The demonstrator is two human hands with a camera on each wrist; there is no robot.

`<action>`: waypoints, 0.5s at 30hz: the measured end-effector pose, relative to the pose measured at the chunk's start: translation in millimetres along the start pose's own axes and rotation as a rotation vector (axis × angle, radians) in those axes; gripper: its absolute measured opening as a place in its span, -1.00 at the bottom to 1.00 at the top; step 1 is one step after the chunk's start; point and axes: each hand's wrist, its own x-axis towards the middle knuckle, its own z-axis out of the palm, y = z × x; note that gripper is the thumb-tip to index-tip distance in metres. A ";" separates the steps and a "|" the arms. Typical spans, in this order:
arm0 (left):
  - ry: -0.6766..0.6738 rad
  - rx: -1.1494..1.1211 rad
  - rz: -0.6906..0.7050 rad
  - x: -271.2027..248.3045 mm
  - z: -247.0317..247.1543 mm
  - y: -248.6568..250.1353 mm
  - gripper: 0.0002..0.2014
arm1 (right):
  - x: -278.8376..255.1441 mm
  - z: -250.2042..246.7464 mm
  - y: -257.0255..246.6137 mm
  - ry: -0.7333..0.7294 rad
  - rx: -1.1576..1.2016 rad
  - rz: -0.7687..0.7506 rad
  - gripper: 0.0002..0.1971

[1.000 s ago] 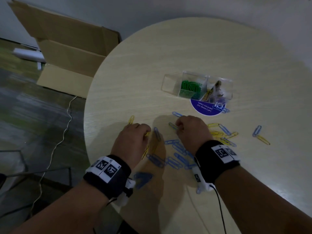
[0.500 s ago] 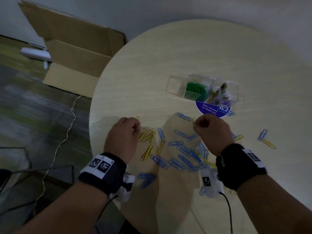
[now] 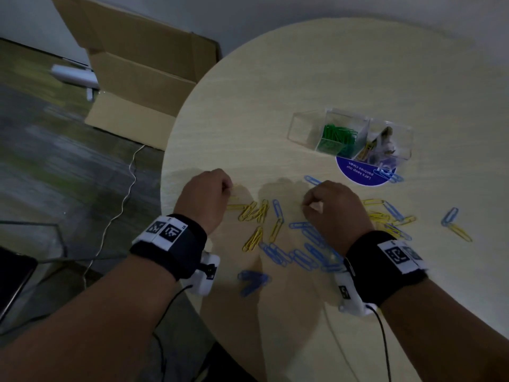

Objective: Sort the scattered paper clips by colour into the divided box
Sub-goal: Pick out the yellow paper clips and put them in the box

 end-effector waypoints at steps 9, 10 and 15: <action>0.084 -0.222 -0.036 -19.8 4.8 -12.4 -0.80 | 7.0 18.5 1.8 -0.159 -0.128 -0.054 -0.89; 0.074 -0.140 0.025 -19.5 6.3 -15.3 -0.78 | 5.9 13.7 3.9 -0.102 -0.124 -0.022 -0.87; -0.003 0.090 0.209 -22.2 10.2 -22.0 -0.68 | -0.1 1.6 -1.8 0.003 -0.061 -0.136 -0.93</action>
